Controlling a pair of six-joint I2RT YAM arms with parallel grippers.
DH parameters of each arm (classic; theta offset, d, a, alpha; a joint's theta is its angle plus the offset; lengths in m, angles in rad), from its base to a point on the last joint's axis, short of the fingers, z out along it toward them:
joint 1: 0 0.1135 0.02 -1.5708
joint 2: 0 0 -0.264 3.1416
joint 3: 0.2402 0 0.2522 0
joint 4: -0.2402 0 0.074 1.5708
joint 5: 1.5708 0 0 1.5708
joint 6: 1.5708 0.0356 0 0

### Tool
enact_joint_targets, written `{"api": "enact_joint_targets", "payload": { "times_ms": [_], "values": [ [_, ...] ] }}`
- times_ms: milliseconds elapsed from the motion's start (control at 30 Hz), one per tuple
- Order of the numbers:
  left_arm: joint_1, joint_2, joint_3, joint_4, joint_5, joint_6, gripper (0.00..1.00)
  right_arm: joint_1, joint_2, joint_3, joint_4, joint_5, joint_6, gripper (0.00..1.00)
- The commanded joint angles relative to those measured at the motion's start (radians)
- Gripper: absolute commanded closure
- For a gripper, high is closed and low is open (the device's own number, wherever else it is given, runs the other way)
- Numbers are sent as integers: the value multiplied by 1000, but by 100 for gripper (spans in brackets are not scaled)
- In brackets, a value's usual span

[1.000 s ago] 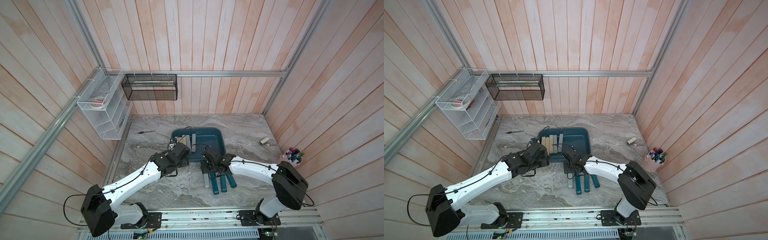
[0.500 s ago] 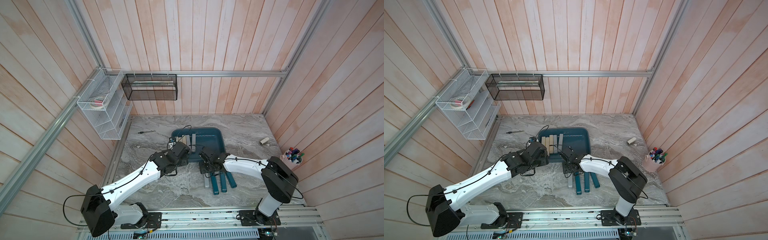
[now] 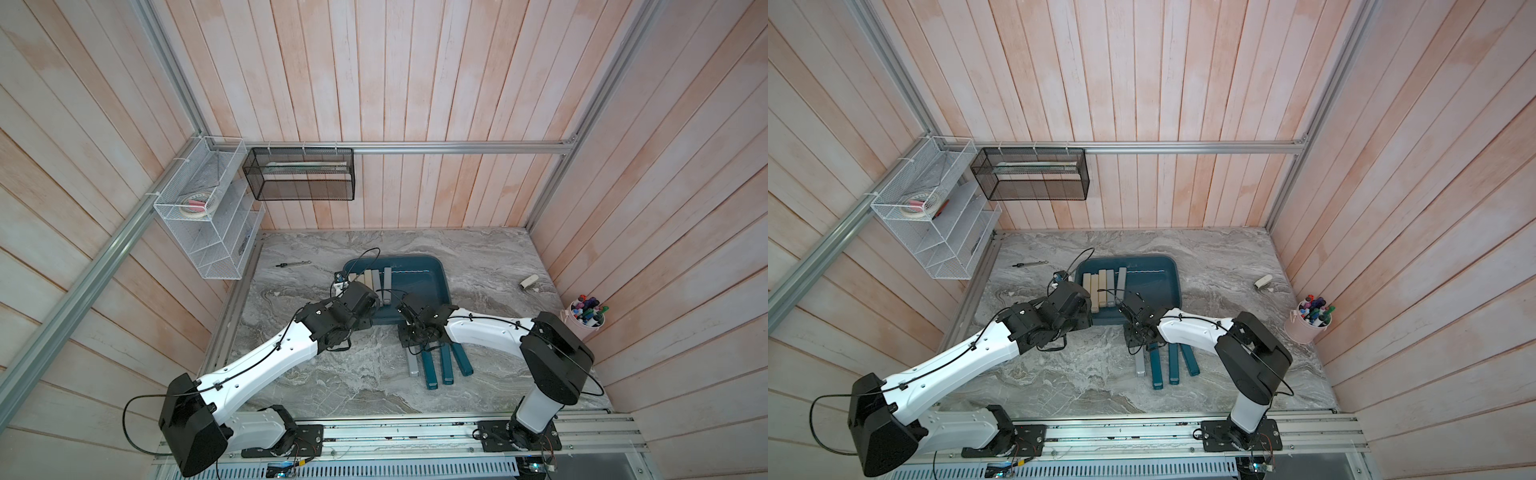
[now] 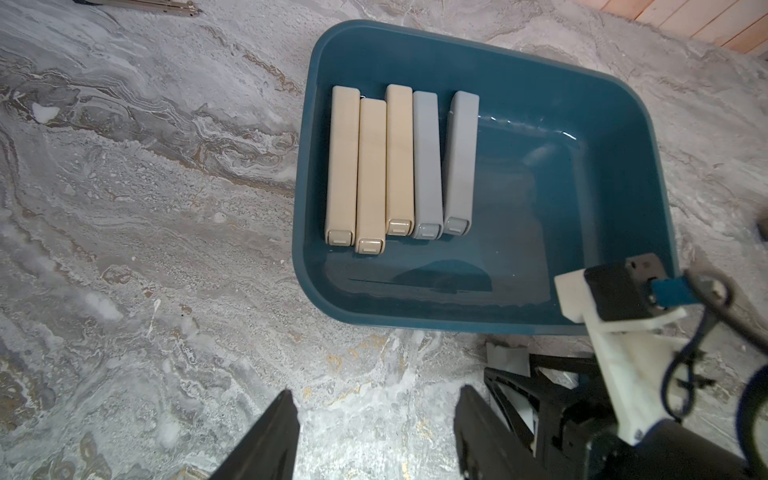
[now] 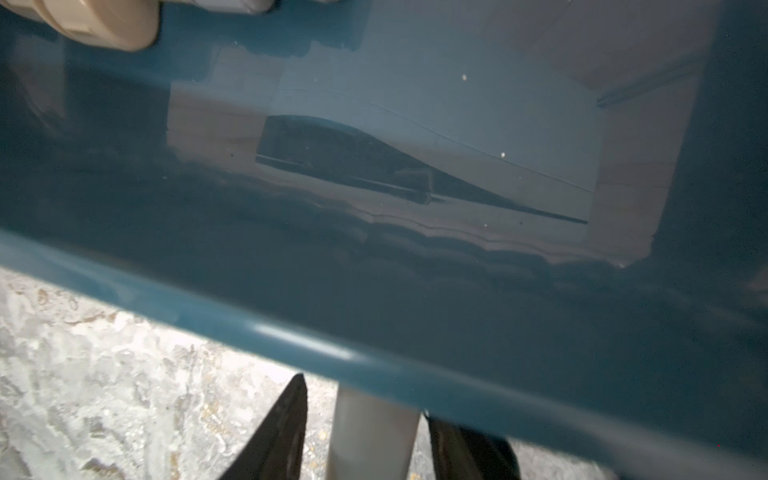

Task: Put the pruning pliers into the storage box
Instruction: Pick up the pruning pliers from the center of the board, then place the pruning pliers in the storage box.

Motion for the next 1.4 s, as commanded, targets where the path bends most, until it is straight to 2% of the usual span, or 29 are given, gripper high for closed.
{"api": "enact_joint_targets", "payload": {
  "times_ms": [0, 133, 300, 467, 800, 1033, 1167, 1367],
  "values": [
    [6, -24, 25, -20, -31, 18, 36, -5, 24, 14, -19, -4, -10, 51],
    [20, -30, 15, -13, -22, 16, 36, -5, 43, 27, -32, -4, -21, 55],
    [34, -36, 13, -12, -19, 22, 36, -4, 16, 24, -44, -8, -25, 68],
    [52, -37, 10, -3, -5, 29, 36, -4, -8, 52, -87, -29, -38, 77],
    [75, -77, 10, -33, -16, 32, 36, -21, -58, 219, -235, -85, -50, 77],
    [79, -106, -11, -36, -21, 25, 36, -147, -66, 333, -228, -111, -75, 77],
    [79, -104, -17, -30, -6, 20, 36, -221, -9, 411, -216, -139, -125, 77],
    [81, -118, -28, -40, -13, 10, 36, -274, 72, 478, -181, -147, -183, 77]
  ]
}}
